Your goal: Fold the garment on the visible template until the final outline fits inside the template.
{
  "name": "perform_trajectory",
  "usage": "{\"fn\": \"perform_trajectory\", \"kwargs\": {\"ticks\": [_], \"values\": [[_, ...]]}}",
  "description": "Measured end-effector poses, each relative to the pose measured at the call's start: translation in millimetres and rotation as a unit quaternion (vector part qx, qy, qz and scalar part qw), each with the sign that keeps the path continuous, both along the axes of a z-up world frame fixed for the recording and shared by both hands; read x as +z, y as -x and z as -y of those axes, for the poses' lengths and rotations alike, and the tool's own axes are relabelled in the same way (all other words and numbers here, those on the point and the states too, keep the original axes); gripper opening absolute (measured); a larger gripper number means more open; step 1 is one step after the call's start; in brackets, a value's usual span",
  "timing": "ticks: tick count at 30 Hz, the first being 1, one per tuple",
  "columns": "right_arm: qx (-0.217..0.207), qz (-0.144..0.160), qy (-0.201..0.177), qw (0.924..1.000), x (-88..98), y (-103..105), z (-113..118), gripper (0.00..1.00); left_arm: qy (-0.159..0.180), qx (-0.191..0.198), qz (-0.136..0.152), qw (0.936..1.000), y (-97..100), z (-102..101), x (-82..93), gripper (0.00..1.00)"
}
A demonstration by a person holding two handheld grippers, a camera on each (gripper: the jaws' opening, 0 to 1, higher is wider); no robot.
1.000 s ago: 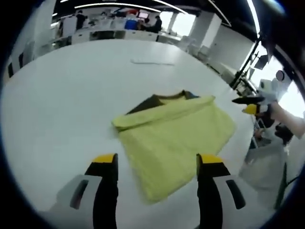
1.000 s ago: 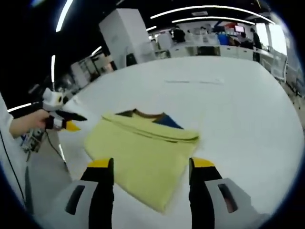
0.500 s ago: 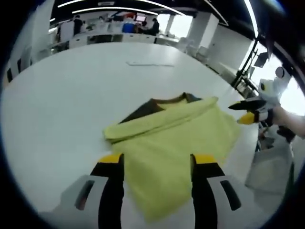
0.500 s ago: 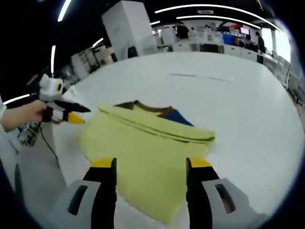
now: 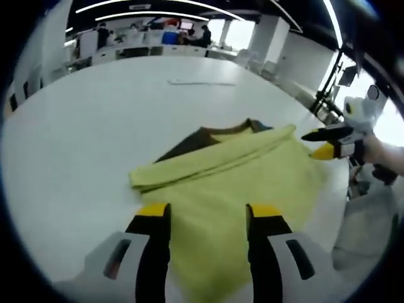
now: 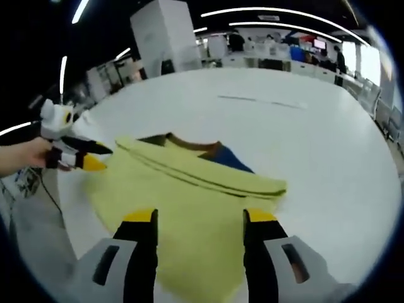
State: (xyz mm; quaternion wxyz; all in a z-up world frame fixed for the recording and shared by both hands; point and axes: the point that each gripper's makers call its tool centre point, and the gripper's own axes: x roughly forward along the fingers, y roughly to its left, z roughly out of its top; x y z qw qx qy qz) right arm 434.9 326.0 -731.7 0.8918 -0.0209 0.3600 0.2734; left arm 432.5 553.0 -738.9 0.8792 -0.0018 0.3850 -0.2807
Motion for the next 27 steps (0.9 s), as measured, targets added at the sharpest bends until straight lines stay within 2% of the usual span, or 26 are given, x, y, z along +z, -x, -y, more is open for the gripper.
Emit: {"fn": "perform_trajectory", "kwargs": {"ticks": [7, 13, 27], "values": [[-0.011, -0.002, 0.019, 0.9998, -11.8, -8.8, 0.0, 0.54, -0.012, 0.004, 0.003, 0.9999, -4.4, -0.6, -5.2, 0.44], [-0.016, -0.002, 0.025, 0.9996, -15.7, -14.0, 0.7, 0.55, -0.019, 0.007, 0.002, 0.9998, -8.1, -3.1, -11.3, 0.42], [-0.022, 0.003, 0.037, 0.999, -20.3, -27.1, 0.2, 0.54, -0.022, 0.015, 0.01, 0.9996, -20.7, -1.1, -12.7, 0.41]]}}
